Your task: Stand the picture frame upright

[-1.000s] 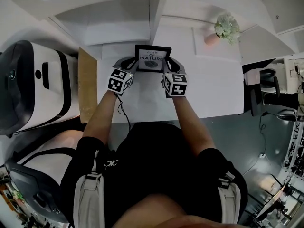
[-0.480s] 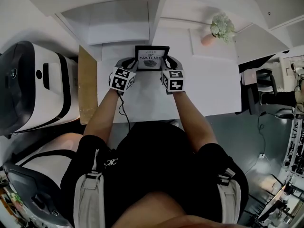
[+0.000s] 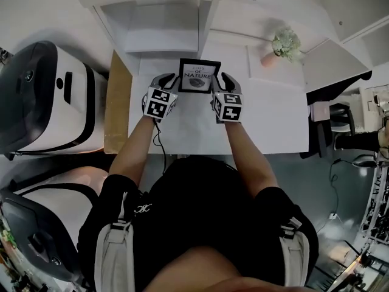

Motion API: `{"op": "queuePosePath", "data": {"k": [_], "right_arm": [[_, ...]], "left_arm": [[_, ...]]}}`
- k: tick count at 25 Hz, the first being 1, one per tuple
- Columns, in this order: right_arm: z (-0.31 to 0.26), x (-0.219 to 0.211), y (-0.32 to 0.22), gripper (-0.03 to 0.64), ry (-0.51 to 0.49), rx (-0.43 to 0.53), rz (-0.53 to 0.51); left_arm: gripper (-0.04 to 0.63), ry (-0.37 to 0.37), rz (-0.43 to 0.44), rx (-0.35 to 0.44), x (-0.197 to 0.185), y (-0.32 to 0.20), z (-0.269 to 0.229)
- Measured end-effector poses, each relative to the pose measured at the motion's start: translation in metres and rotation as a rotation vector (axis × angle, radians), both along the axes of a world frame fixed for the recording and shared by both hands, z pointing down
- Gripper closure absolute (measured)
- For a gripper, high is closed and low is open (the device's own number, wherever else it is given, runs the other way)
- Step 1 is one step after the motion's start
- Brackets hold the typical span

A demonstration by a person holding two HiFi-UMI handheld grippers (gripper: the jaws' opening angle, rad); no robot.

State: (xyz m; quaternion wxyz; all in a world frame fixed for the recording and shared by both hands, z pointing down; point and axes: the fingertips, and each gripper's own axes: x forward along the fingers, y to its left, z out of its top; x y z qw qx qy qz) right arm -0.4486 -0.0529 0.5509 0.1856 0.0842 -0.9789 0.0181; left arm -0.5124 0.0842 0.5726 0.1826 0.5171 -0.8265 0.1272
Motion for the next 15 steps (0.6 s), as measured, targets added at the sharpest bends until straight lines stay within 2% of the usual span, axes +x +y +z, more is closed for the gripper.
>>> {"op": "queuePosePath", "data": {"k": [2, 5, 8, 15], "right_arm": [[-0.022, 0.006, 0.006, 0.494, -0.059, 0.014, -0.020], [-0.059, 0.015, 0.017, 0.549, -0.152, 0.042, -0.051], [-0.094, 0.028, 0.026, 0.607, -0.238, 0.060, -0.084], [-0.147, 0.070, 0.053, 0.617, -0.342, 0.045, -0.236]], "left_arm": [[0.520, -0.029, -0.041, 0.031, 0.005, 0.010, -0.018], [0.521, -0.062, -0.114, 0.081, 0.016, 0.025, -0.049], [0.522, -0.124, -0.161, 0.128, 0.036, 0.036, -0.085], [0.568, -0.222, -0.297, 0.213, 0.094, 0.050, -0.150]]}}
